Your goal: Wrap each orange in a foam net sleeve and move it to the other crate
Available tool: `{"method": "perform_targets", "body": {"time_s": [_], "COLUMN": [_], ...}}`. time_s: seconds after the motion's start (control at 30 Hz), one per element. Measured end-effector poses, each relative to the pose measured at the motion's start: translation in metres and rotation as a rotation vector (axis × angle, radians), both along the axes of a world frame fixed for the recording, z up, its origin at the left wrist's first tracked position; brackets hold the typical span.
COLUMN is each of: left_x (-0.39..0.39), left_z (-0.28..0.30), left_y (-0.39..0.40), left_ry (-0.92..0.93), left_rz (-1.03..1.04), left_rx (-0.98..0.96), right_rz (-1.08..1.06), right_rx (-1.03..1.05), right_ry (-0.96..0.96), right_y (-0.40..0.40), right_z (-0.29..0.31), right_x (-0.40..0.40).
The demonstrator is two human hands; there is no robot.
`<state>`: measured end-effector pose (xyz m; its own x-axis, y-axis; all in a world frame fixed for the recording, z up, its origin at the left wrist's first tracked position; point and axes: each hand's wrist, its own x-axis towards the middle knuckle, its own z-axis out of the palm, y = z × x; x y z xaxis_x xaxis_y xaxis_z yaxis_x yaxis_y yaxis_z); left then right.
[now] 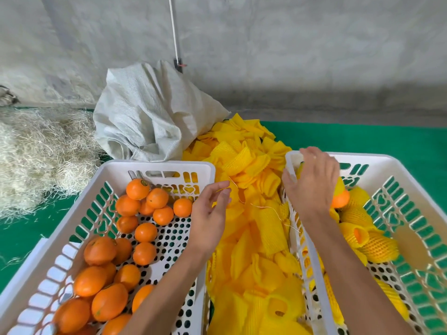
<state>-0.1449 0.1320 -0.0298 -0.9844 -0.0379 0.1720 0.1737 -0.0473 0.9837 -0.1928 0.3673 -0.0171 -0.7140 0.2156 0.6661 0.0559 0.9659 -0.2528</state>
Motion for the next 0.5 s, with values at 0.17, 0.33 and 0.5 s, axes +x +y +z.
{"method": "perform_targets", "body": {"time_s": [0.17,0.33,0.5], "left_x": [0.002,0.002,0.004], "left_z": [0.0,0.001,0.002], "left_y": [0.003,0.004,0.006], "left_ry": [0.023,0.036,0.043], "left_rz": [-0.01,-0.018,-0.032], "left_rx": [-0.102,-0.153,-0.208], "right_rz": [0.33,0.383,0.386], "right_rx": [0.225,0.204,0.13], "right_ry": [-0.36,-0.783,-0.863], "right_y": [-0.038,-0.038,-0.041], "right_z": [-0.021,-0.04,-0.04], "right_x": [0.004,0.006,0.01]}}
